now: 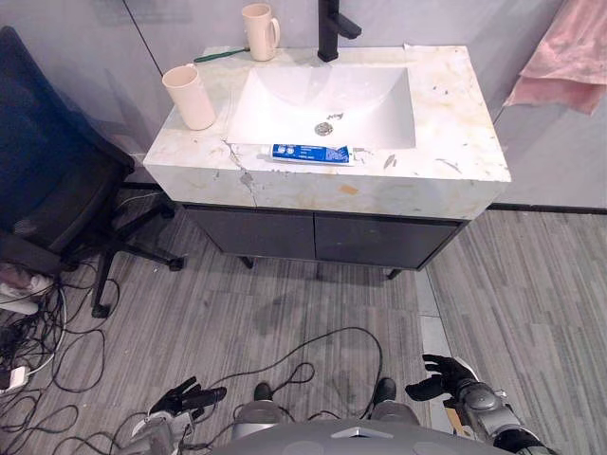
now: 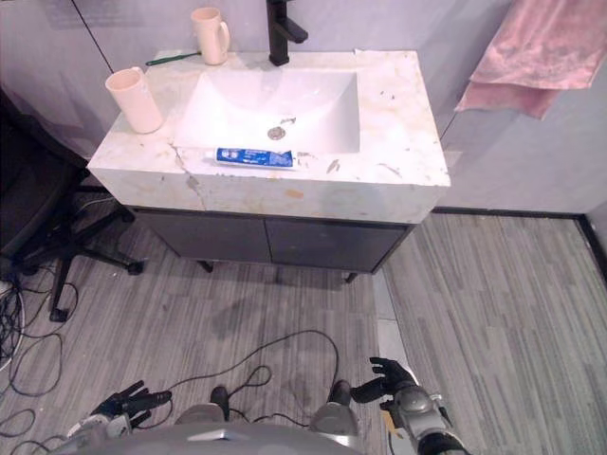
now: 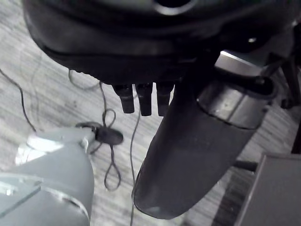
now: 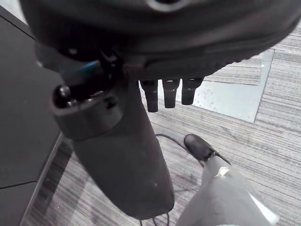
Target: Organize the bathroom.
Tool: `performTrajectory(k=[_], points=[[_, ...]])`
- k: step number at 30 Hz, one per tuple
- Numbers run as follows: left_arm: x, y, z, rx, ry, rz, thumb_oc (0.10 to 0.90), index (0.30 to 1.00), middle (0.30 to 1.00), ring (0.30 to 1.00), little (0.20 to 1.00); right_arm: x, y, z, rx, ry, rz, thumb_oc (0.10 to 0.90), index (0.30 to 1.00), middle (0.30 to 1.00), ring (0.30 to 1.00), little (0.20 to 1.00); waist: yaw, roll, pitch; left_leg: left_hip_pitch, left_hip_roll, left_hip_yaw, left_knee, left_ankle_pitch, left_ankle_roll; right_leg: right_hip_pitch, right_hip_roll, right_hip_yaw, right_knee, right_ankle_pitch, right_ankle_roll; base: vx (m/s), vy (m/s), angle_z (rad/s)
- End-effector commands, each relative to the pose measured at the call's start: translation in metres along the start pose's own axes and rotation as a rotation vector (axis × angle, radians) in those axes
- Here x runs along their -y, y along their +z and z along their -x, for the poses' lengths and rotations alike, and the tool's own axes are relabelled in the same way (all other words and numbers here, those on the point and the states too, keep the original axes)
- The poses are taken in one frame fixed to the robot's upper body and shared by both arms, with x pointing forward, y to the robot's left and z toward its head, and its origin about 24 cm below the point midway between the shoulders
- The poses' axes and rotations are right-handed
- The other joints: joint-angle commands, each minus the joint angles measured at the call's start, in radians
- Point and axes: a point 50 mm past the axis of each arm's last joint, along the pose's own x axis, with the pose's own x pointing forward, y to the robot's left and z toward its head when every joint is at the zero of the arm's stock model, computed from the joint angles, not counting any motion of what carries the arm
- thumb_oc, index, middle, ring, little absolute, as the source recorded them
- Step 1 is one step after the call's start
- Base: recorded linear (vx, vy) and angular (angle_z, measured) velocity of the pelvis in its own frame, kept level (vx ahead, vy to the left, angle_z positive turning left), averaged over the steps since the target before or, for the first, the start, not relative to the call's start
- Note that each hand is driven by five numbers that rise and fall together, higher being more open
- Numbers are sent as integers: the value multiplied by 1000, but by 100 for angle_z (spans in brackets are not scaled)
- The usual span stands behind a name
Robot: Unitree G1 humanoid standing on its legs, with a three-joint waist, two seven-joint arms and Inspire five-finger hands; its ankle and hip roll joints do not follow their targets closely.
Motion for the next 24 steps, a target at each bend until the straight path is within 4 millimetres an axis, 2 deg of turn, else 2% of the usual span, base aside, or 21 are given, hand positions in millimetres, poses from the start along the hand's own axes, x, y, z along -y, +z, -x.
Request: performTrajectory(k=[1, 9, 10, 11, 18, 24], points=[[-18, 7, 5, 17, -18, 44, 800, 900, 900, 900, 900, 7, -3, 2, 4, 40, -124, 800, 900, 900, 900, 900, 15, -28, -14, -31, 21, -7, 95, -55, -1, -50, -52, 54, 105, -102, 38, 51, -14, -2], [-25, -1, 7, 17, -5, 64, 800, 900, 900, 900, 900, -1, -20, 5, -42, 125, -159, 800, 900, 900, 900, 900, 14, -35, -24, -17, 24, -3, 83, -54, 0, -33, -40, 54, 89, -103, 34, 11, -3, -1], [-26, 0, 7, 13, 2, 60, 800, 900, 900, 900, 900, -3, -34, 5, -127, 99, -169, 800, 900, 900, 900, 900, 17, -35, -27, -16, 22, -3, 83, -54, -1, -29, -40, 53, 88, -105, 35, 0, 0, 0], [-26, 0, 7, 13, 2, 52, 800, 900, 900, 900, 900, -3, -36, 5, -133, 104, -172, 800, 900, 900, 900, 900, 18, -35, -28, -14, 22, -5, 82, -55, -2, -27, -40, 53, 86, -105, 35, 0, 0, 0], [-26, 0, 7, 15, 11, 37, 800, 900, 900, 900, 900, -5, -26, 3, -73, 119, -166, 800, 900, 900, 900, 900, 24, -34, -31, -8, 23, -3, 83, -56, -1, -18, -38, 48, 80, -103, 35, 0, -1, 0], [-28, -1, 8, 21, 21, 34, 800, 900, 900, 900, 900, -3, -30, 4, -87, 119, -108, 800, 900, 900, 900, 900, 27, -34, -35, -3, 22, -2, 73, -52, -2, -7, -37, 43, 67, -99, 36, 0, 0, 0]])
